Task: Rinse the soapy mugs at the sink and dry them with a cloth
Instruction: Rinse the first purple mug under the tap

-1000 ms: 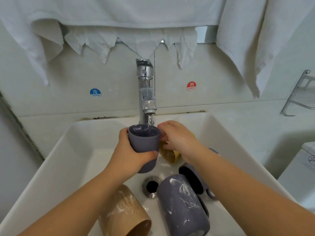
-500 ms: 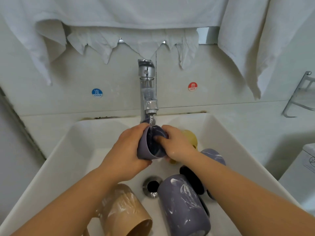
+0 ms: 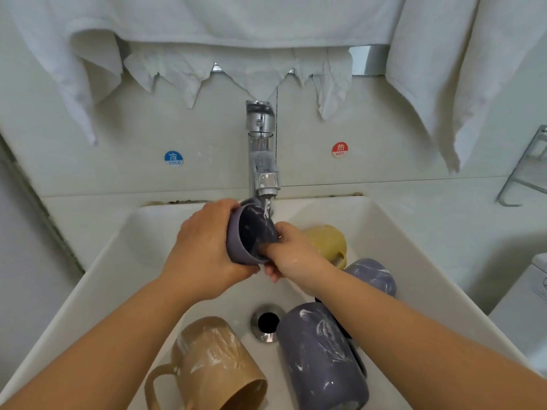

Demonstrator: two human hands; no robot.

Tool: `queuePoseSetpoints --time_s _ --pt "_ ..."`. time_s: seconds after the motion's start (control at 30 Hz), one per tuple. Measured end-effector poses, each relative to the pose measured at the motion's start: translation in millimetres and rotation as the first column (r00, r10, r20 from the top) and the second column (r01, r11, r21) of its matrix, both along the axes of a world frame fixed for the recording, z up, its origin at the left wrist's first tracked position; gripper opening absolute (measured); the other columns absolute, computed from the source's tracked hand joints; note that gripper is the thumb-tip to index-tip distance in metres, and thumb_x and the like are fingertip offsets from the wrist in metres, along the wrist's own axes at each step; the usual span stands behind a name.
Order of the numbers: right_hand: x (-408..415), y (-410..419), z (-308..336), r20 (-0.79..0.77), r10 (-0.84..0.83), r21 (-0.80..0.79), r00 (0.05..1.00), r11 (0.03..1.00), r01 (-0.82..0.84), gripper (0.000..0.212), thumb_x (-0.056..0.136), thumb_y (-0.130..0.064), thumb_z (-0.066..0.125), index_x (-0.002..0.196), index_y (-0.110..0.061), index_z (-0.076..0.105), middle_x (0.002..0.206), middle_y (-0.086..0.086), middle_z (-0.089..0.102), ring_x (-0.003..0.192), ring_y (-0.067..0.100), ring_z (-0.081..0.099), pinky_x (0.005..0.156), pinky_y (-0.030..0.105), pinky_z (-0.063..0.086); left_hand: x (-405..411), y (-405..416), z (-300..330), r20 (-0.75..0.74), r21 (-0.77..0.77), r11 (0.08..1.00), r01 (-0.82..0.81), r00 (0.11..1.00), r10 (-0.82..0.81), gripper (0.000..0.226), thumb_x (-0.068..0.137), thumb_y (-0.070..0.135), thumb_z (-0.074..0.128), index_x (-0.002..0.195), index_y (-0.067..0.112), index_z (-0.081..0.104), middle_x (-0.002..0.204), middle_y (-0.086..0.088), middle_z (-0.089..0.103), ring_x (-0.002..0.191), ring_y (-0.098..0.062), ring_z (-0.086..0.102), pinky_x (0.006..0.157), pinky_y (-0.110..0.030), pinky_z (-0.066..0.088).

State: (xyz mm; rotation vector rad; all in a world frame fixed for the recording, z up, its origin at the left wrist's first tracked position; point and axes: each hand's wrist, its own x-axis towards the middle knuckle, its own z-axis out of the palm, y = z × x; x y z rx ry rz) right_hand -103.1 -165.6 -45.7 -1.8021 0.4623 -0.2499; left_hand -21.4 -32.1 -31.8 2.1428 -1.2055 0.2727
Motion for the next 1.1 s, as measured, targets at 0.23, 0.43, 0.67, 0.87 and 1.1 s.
queuePoseSetpoints --time_s 0.23,0.43,0.67,0.87,1.1 --pt "2 -13 -1 -0.067 -0.047 -0.44 0.997 0.898 0.013 0.028 0.098 -0.027 0.046 0.082 -0.008 0.057 0.073 0.012 0.06 0.067 0.03 0.057 0.064 0.043 0.048 4 2 4 -0.118 0.078 0.985 0.153 0.983 -0.143 0.082 0.05 0.038 0.092 0.117 0.043 0.045 0.11 0.022 0.054 0.1 -0.005 0.054 0.084 -0.03 0.049" --pt "2 -9 -4 0.005 0.016 -0.3 1.0 0.954 -0.013 0.007 0.089 -0.012 0.055 0.09 -0.017 0.051 0.076 -0.002 0.055 0.067 0.014 0.05 0.058 0.03 0.039 10 6 9 -0.2 0.018 0.977 0.215 0.958 -0.207 0.083 0.05 0.028 0.094 0.113 0.05 0.045 0.11 0.026 0.057 0.103 0.002 0.055 0.083 -0.019 0.046" --pt "-2 -10 8 0.089 -0.099 -0.419 0.991 0.899 0.128 0.027 0.1 -0.019 0.045 0.072 -0.019 0.044 0.066 -0.002 0.049 0.054 0.008 0.046 0.042 0.012 0.033 6 5 6 -0.251 0.051 0.979 0.196 0.952 -0.177 0.086 0.046 0.046 0.086 0.123 0.045 0.047 0.117 0.022 0.056 0.108 -0.003 0.055 0.092 -0.039 0.052" --pt "-10 -5 17 -0.068 -0.042 -0.045 0.997 0.998 0.039 0.004 0.092 -0.005 0.052 0.09 -0.008 0.053 0.059 0.007 0.056 0.034 0.009 0.044 0.038 0.021 0.041 -6 1 9 0.029 0.085 0.994 -0.068 0.997 0.065 0.096 0.043 0.057 0.09 0.121 0.026 0.045 0.108 0.009 0.057 0.095 -0.016 0.054 0.086 -0.038 0.047" --pt "-4 -9 8 -0.116 -0.069 -0.593 0.991 0.805 -0.013 0.043 0.1 -0.04 0.043 0.063 -0.018 0.044 0.061 -0.001 0.05 0.058 0.017 0.047 0.053 0.031 0.033 -2 12 0 0.036 0.141 0.99 0.003 0.999 -0.009 0.081 0.054 0.051 0.088 0.121 0.032 0.046 0.102 0.023 0.048 0.085 0.001 0.042 0.102 -0.035 0.029"
